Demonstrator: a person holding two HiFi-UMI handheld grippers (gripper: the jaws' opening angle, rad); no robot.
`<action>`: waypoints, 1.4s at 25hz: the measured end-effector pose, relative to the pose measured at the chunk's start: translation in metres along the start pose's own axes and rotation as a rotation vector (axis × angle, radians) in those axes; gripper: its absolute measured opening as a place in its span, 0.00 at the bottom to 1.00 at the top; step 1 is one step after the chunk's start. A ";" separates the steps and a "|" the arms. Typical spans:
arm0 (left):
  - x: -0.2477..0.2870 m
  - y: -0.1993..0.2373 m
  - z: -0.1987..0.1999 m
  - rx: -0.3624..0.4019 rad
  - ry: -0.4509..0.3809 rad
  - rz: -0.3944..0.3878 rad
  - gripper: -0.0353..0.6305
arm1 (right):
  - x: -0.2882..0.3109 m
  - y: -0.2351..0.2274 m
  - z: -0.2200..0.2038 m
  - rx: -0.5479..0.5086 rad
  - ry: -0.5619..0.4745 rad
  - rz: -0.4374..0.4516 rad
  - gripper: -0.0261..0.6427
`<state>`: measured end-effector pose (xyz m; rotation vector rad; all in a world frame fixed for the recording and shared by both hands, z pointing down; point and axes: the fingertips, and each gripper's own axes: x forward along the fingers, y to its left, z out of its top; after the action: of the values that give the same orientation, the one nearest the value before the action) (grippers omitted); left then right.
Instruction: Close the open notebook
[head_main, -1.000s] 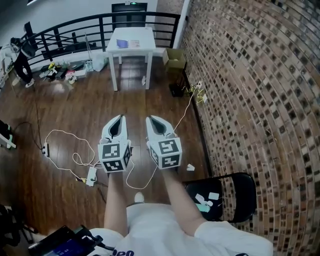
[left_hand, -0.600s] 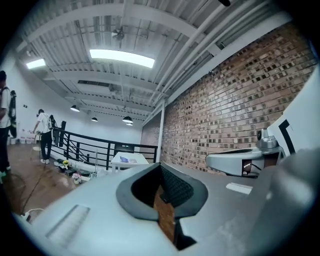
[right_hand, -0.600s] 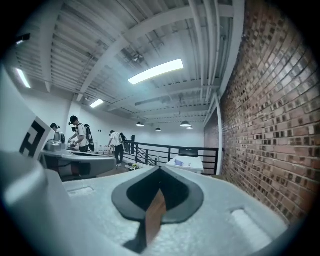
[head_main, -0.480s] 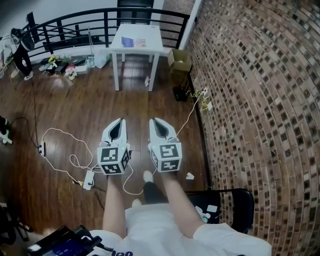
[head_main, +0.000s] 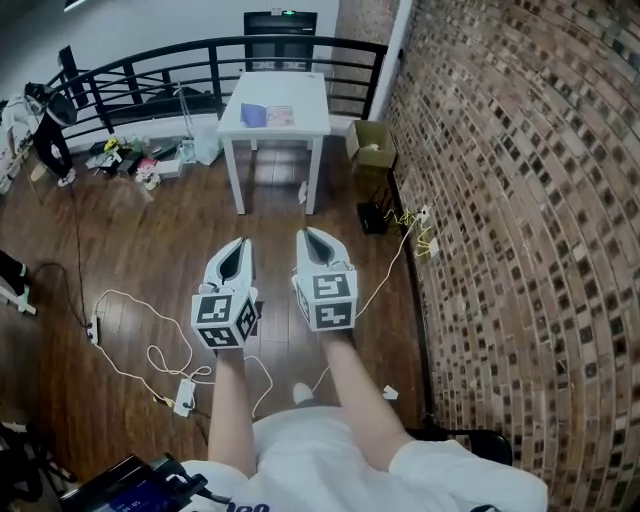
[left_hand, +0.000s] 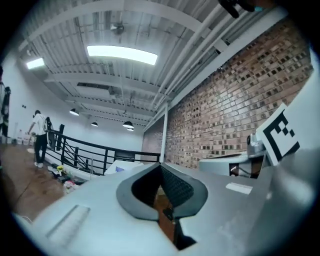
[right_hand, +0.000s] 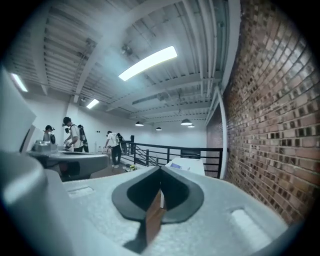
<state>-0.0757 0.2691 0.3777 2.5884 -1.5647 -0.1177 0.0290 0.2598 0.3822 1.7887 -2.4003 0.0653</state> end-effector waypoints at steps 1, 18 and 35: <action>0.011 -0.002 0.000 -0.028 0.008 -0.016 0.08 | 0.011 -0.005 0.000 -0.014 0.010 0.016 0.02; 0.187 0.097 -0.001 0.050 0.015 0.047 0.08 | 0.203 -0.033 0.028 -0.039 -0.067 0.086 0.02; 0.364 0.273 0.027 0.000 0.011 0.100 0.06 | 0.440 -0.052 0.063 0.104 -0.076 0.028 0.02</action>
<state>-0.1496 -0.1813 0.3858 2.5005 -1.6863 -0.0950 -0.0497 -0.1807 0.3802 1.8336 -2.5183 0.1294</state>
